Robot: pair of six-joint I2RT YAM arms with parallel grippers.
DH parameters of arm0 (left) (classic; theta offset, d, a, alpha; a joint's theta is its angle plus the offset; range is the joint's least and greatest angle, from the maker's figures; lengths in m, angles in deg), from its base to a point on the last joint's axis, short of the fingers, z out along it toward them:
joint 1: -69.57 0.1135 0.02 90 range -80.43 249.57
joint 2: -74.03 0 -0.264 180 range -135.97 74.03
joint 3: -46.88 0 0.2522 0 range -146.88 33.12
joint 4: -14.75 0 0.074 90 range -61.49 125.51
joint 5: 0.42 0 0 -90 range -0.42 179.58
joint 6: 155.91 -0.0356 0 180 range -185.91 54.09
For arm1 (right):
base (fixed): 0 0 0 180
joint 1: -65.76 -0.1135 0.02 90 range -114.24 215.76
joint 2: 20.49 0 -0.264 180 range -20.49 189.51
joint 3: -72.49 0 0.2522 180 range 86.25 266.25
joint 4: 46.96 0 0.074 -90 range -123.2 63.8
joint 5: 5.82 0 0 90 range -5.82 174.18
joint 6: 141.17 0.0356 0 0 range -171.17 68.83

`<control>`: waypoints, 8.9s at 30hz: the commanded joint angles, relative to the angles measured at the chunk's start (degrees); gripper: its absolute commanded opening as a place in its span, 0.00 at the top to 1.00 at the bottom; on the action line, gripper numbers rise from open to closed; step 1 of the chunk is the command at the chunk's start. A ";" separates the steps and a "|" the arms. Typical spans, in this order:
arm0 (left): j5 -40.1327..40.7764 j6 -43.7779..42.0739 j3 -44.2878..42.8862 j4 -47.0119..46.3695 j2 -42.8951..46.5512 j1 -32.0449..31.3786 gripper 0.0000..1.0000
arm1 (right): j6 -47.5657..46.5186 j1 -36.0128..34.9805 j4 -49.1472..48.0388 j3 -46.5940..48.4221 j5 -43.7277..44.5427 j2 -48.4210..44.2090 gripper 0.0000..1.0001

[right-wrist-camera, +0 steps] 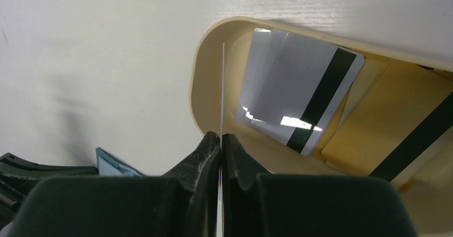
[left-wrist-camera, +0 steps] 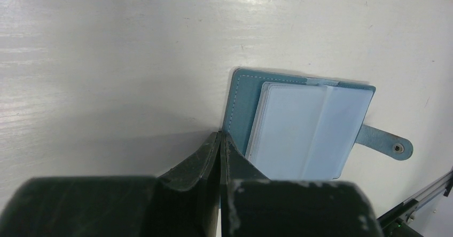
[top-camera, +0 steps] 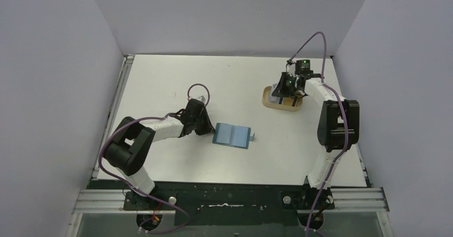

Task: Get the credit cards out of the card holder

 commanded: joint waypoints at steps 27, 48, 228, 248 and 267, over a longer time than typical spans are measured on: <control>2.83 -3.17 -0.67 8.98 2.53 1.05 1.00 | -1.96 -0.12 3.14 5.70 5.21 -0.49 0.52; 4.46 -2.81 -0.97 15.28 12.78 0.91 1.00 | 5.31 -37.05 -13.50 -8.83 17.52 -13.72 0.34; -0.17 2.67 3.42 9.60 14.42 0.61 1.00 | 4.11 -47.07 -25.39 -17.67 18.02 -8.54 0.21; -1.41 3.12 6.64 7.86 16.18 2.52 1.00 | -1.91 -49.23 -15.53 -22.21 27.43 -7.09 0.21; -0.19 1.64 6.18 8.47 15.79 2.46 1.00 | -5.67 -42.10 -0.64 -20.03 49.93 -30.35 0.17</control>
